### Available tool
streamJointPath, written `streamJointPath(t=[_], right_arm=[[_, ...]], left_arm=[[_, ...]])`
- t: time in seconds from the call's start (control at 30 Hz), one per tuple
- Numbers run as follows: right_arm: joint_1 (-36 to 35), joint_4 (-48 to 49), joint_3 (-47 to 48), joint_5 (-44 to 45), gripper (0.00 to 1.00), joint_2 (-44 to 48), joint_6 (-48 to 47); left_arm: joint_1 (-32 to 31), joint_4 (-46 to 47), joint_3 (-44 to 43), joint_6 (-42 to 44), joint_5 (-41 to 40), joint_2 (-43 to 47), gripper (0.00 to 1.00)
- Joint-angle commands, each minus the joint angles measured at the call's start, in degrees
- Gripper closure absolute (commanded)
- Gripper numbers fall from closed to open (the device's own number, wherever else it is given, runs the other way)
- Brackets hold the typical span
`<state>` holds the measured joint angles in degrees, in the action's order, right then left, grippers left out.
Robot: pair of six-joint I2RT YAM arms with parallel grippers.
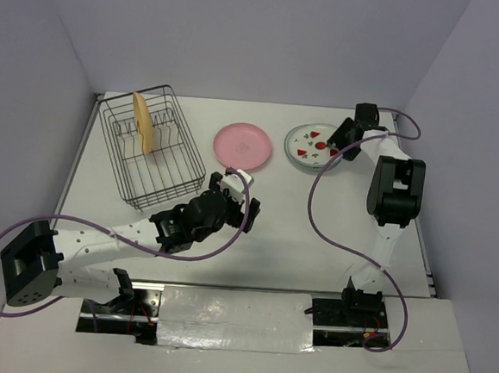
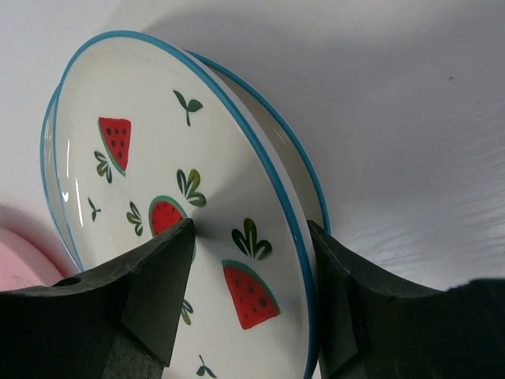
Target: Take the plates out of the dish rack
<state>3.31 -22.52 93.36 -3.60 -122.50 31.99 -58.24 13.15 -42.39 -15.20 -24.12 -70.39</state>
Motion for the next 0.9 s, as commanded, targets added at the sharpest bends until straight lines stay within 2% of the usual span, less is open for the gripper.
streamJointPath(t=[0.0,0.23,0.3,0.87], right_arm=[[-0.41,-4.36,1.56,5.53,0.37,1.12,-2.1],[-0.94,-8.59,3.76,8.6,0.34,0.85,-3.25],[-1.03,-8.76,3.49,9.13,0.27,1.47,-3.42],[-1.64,-10.7,6.74,10.19,0.26,-1.6,-3.86]], left_arm=[[0.14,1.53,-1.47,-0.09,-0.4,1.66,0.01],[0.14,1.18,-1.38,0.26,-2.07,1.92,0.01],[0.14,1.35,-1.29,0.35,-2.25,2.19,0.01],[0.05,1.62,-0.94,0.88,-3.65,2.28,0.01]])
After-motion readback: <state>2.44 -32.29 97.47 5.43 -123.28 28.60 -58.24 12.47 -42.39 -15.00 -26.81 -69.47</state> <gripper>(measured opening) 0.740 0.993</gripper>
